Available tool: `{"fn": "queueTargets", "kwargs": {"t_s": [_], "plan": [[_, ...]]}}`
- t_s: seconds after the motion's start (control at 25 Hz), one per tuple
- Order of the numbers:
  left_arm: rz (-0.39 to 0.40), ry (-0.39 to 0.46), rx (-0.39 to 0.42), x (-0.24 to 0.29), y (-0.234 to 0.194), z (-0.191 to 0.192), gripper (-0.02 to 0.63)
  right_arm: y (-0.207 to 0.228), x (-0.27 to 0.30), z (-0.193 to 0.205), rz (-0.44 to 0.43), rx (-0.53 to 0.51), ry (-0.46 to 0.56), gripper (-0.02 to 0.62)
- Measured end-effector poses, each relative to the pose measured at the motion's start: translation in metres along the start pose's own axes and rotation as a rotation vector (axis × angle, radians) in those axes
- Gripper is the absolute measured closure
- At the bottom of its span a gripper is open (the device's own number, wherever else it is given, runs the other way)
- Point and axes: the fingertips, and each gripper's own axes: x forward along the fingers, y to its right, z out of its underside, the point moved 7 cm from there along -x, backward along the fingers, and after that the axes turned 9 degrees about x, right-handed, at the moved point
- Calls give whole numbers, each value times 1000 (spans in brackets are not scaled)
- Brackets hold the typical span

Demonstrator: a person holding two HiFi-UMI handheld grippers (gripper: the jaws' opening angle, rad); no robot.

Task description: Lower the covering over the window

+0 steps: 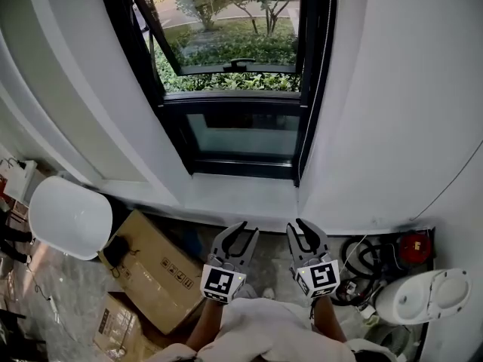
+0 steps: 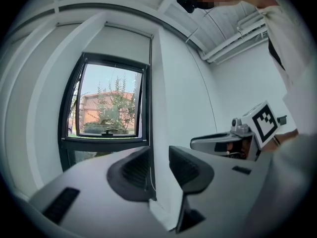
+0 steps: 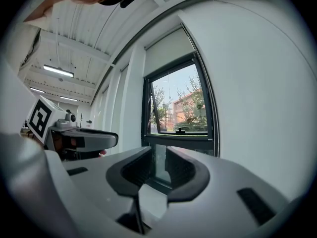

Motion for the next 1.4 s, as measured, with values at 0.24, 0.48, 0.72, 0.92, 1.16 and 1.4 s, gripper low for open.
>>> {"fn": "queueTargets", "kwargs": {"t_s": [0.24,0.48,0.72,0.92,1.16,1.4], "plan": [[15,-1,6,27,-16,5,483,14,23,-1,17,7,-7,517],[49,7,4,54,-41,15,483,24,56,-1,48,3,-4,518],[92,6,2,81,-76,27,483,29,99,-2,81,3,2,518],[109,8,3,98,-105,33,483,31,133,-3,96,6,6,518],[127,15,4,121,-137,41,485,36,169,-5,121,3,7,518],[152,22,1,140,-162,45,485,40,197,-12,148,-12,9,518]]}}
